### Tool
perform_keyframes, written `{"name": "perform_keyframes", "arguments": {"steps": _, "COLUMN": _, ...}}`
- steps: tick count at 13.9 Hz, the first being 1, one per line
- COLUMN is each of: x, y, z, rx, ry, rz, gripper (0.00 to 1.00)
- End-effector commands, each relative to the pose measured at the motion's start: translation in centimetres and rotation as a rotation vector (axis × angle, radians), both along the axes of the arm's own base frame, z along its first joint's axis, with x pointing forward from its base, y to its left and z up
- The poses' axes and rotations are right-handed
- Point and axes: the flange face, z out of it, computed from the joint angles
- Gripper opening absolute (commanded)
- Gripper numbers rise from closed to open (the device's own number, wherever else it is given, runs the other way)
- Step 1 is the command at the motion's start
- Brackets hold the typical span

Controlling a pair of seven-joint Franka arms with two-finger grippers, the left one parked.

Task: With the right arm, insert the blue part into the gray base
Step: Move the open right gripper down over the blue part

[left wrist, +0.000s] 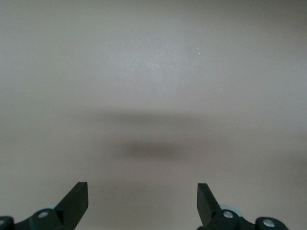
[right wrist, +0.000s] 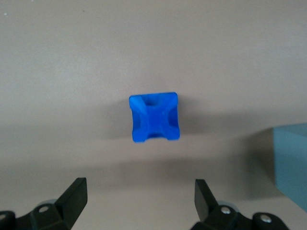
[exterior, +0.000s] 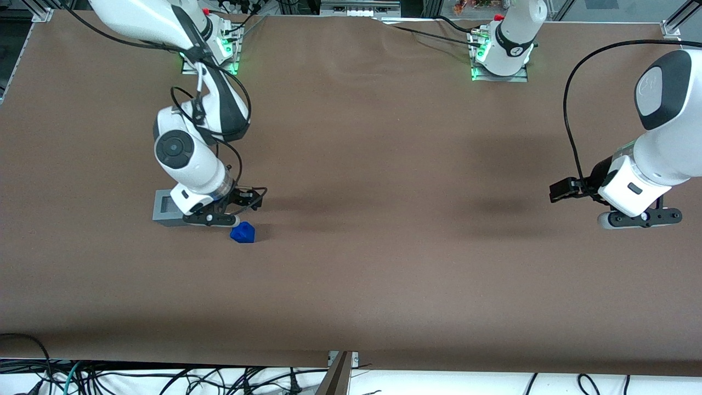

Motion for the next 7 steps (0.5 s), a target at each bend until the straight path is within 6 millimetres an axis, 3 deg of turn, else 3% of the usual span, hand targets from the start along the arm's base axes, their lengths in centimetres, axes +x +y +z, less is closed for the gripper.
{"name": "perform_keyframes", "arguments": {"steps": 1, "x": 1.0, "y": -0.6, "z": 0.3, "rx": 0.006, "ry": -0.028, "rz": -0.023, "gripper": 0.99}}
{"name": "perform_keyframes", "arguments": {"steps": 3, "x": 2.1, "y": -1.6, "z": 0.3, "rx": 0.003, "ry": -0.037, "rz": -0.020, "gripper": 0.99}}
{"name": "perform_keyframes", "arguments": {"steps": 7, "x": 3.3, "y": -1.6, "z": -3.0, "rx": 0.011, "ry": -0.067, "rz": -0.029, "gripper": 0.98}}
